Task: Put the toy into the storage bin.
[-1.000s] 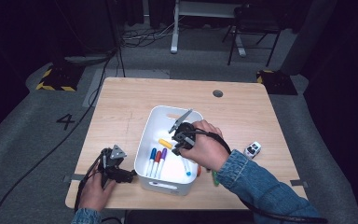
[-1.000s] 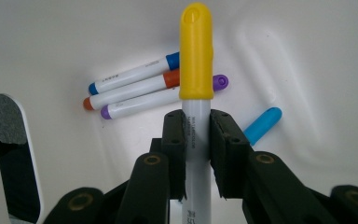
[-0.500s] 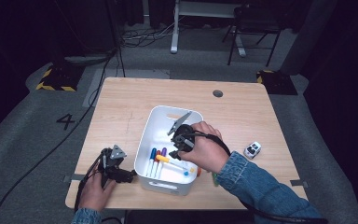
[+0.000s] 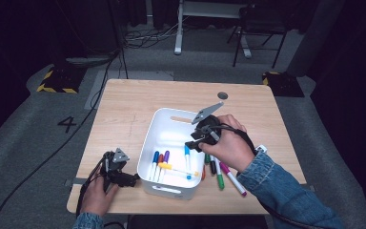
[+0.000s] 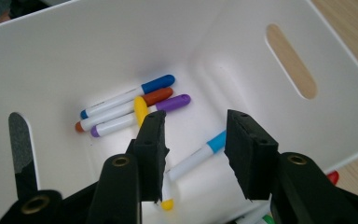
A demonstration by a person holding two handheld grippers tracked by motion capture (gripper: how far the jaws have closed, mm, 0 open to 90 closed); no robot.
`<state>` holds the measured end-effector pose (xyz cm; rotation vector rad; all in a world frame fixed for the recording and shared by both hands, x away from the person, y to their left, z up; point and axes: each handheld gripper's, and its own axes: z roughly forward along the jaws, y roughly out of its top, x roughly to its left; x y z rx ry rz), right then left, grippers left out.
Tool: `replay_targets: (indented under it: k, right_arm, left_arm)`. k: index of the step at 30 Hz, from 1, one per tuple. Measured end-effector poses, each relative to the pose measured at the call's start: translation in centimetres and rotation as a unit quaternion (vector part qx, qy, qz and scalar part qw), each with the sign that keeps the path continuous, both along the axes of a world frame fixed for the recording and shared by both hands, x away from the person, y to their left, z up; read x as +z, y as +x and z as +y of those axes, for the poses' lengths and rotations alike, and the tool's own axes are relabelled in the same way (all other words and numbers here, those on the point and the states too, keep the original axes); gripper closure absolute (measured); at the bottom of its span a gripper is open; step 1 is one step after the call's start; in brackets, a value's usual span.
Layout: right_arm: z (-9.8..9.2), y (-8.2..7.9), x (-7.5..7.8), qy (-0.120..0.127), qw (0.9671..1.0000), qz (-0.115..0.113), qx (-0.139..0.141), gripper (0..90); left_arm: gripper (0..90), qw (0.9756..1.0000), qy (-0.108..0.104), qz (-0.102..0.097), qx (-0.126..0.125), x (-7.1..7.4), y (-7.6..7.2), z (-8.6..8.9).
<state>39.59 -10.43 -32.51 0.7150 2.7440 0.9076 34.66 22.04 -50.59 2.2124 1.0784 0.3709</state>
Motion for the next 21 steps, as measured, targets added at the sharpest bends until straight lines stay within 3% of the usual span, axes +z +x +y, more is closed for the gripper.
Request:
replay_targets:
  k: [3,4,9,11,15,21]
  right_arm:
    - [-0.7,0.3,0.2,0.007,0.9999,0.002,-0.011,59.4]
    - [-1.5,0.7,0.3,0.013,0.9998,-0.008,-0.014,59.9]
    - [-2.9,1.2,0.7,0.017,0.9992,-0.002,-0.037,61.1]
    - [-3.2,1.4,0.7,0.017,0.9992,-0.009,-0.034,61.5]
    - [-5.1,2.0,0.9,0.023,0.9977,-0.006,-0.063,61.8]
    - [-6.8,3.1,0.2,0.020,0.9963,-0.003,-0.083,62.0]
  left_arm:
    - [0.0,1.0000,0.000,0.000,0.000,0.0,0.0,0.0]
    - [0.0,1.0000,0.000,0.001,0.000,0.0,0.0,0.0]
    - [0.0,1.0000,0.000,0.001,-0.001,0.0,0.0,0.0]
    - [0.0,1.0000,0.000,0.000,0.000,0.0,0.0,0.0]
    - [0.0,1.0000,0.001,0.000,0.000,0.0,0.0,0.0]
    - [0.0,1.0000,0.001,0.001,0.003,0.0,-0.1,0.0]
